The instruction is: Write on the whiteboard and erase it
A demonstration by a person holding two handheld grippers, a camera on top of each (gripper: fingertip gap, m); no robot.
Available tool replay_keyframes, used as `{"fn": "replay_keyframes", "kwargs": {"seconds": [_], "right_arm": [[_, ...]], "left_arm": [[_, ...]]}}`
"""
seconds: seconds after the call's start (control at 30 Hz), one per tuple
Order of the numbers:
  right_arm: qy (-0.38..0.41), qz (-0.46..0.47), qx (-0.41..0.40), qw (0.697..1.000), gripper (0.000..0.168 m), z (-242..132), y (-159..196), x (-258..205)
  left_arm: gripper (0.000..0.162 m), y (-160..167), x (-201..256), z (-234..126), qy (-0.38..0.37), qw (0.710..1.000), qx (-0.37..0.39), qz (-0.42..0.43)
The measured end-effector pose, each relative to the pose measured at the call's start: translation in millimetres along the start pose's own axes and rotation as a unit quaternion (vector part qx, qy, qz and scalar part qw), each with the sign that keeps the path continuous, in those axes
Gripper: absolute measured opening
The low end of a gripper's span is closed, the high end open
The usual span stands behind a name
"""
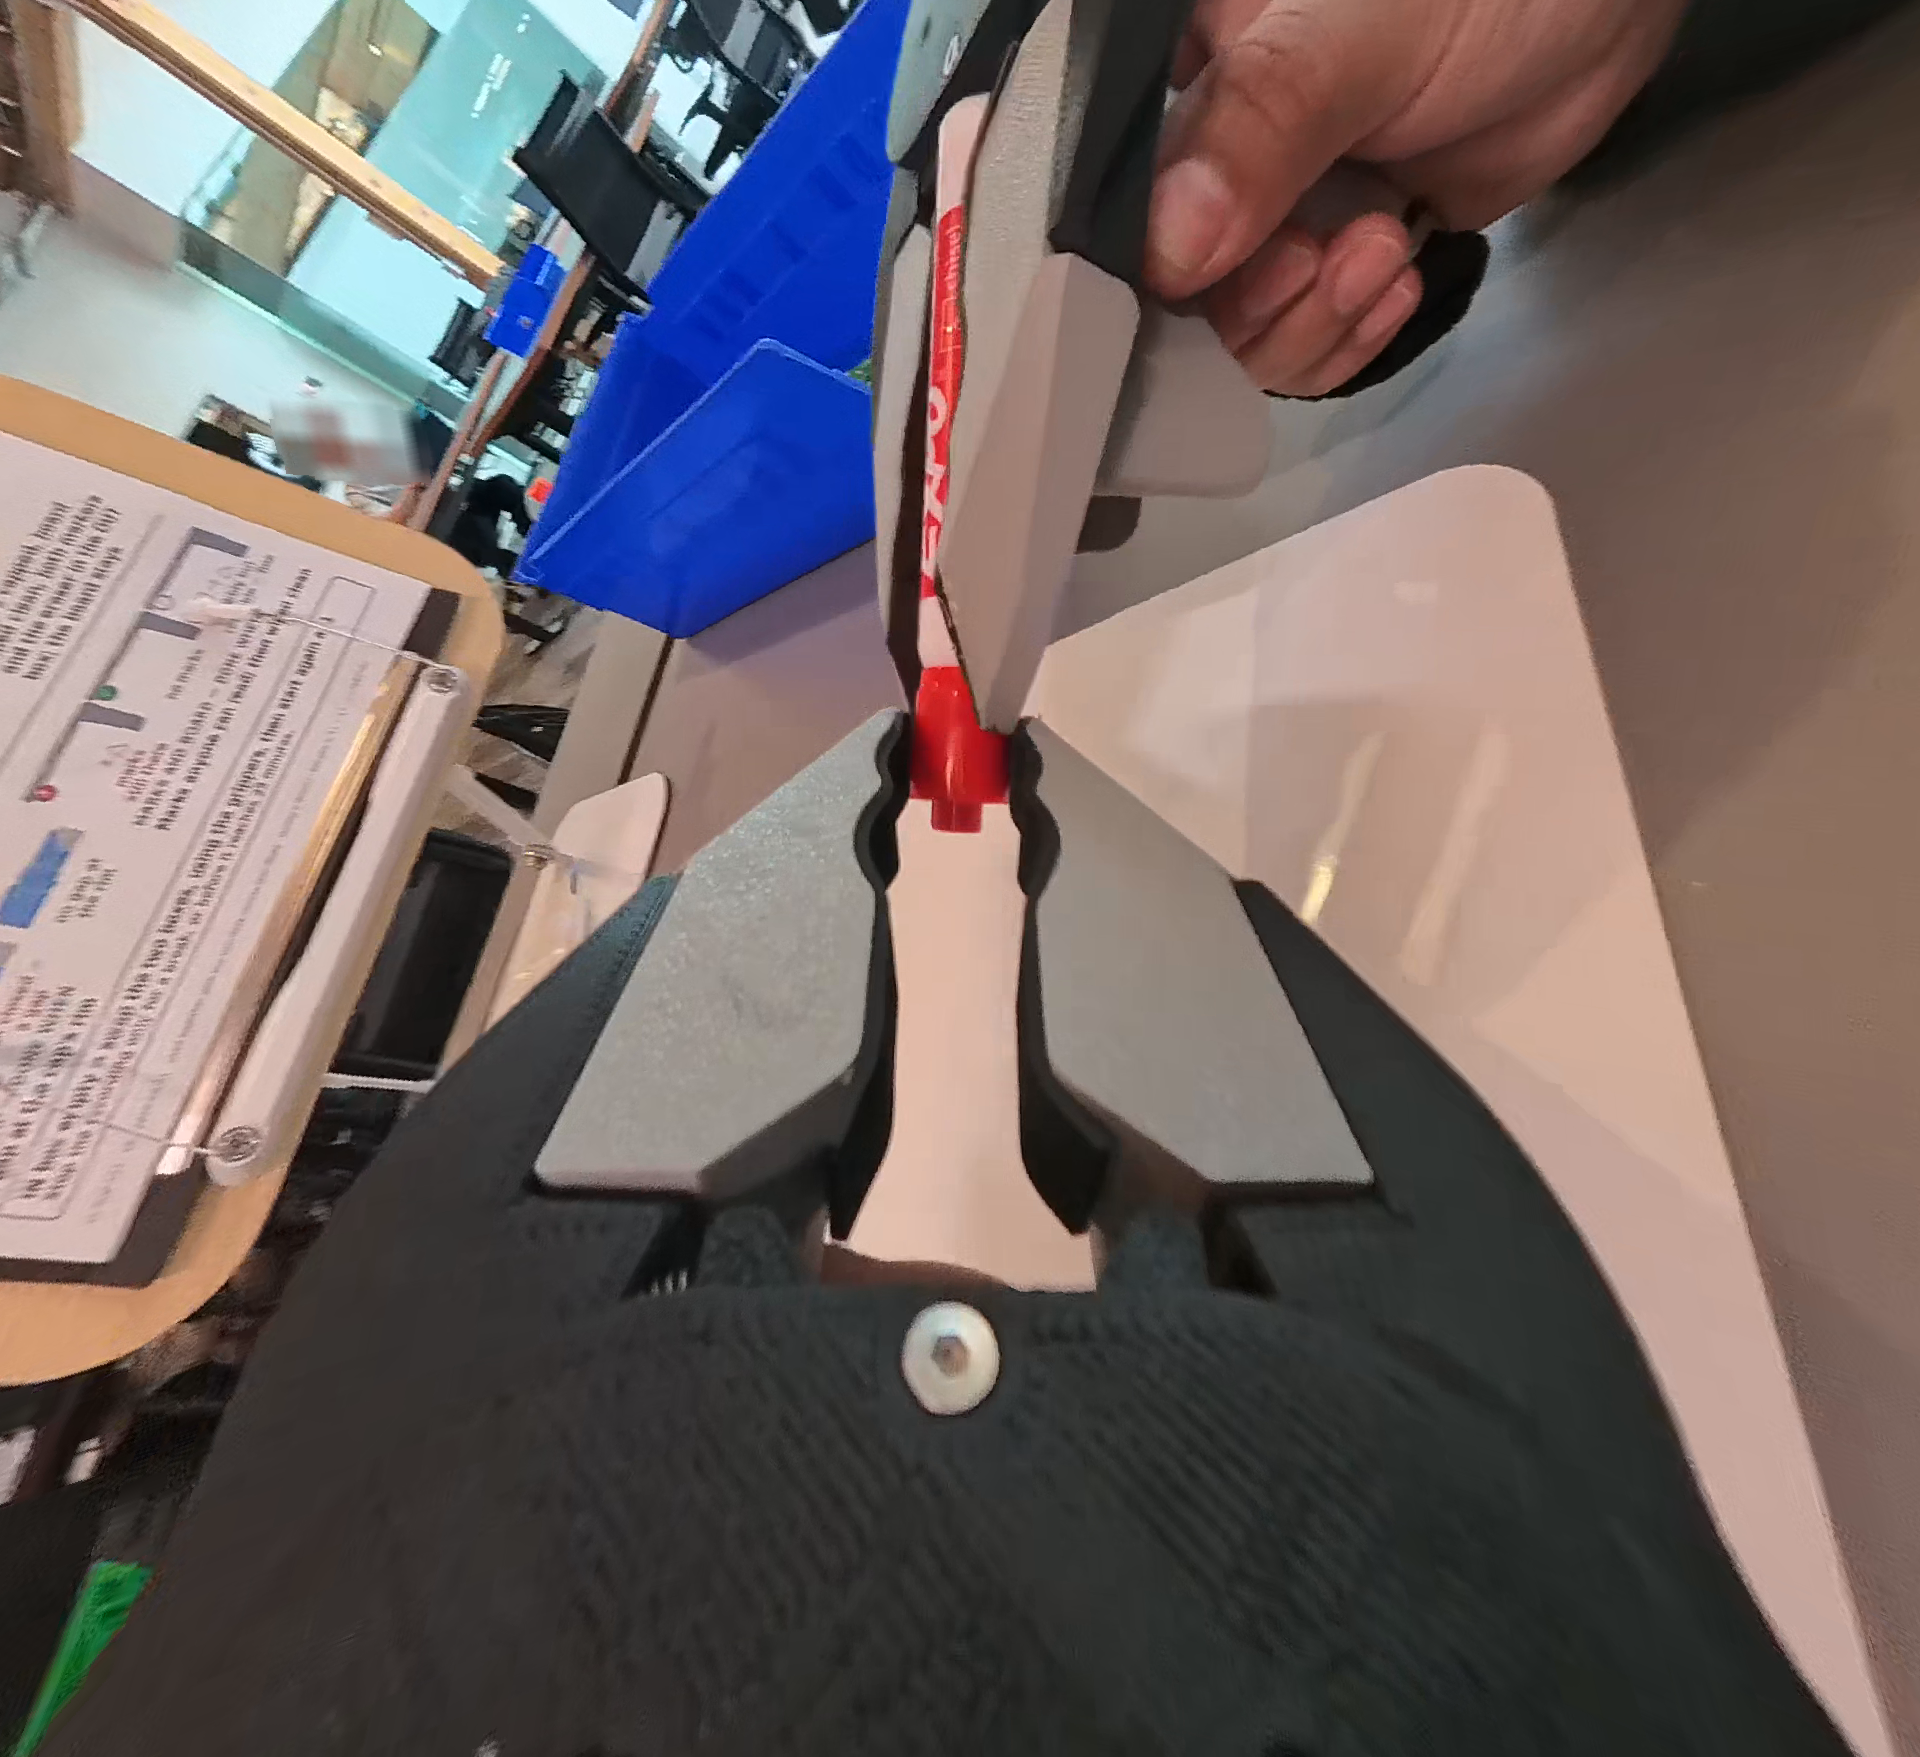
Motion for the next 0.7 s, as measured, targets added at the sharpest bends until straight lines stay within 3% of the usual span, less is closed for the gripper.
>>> {"fn": "replay_keyframes", "kwargs": {"seconds": [0.37,0.7], "right_arm": [[-0.032,-0.02,-0.001,0.999,0.027,3.9,-0.5,-12.3],[-0.03,0.107,0.028,0.993,0.029,2.6,1.2,7.0]], "left_arm": [[0.017,0.4,-8.7,-15.9,0.105,0.976,0.059,-0.18],[0.017,0.5,-10.0,-12.4,0.047,0.993,0.047,-0.095]]}}
Point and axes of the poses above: each gripper's, where its closed fingertips meet, z out along the fingers, y out of its underside, x = y × z across the jaws, the point moved 7 cm from there along -z, back along the fingers, and after that the axes turned 11 degrees about x, right-handed, at the moved point
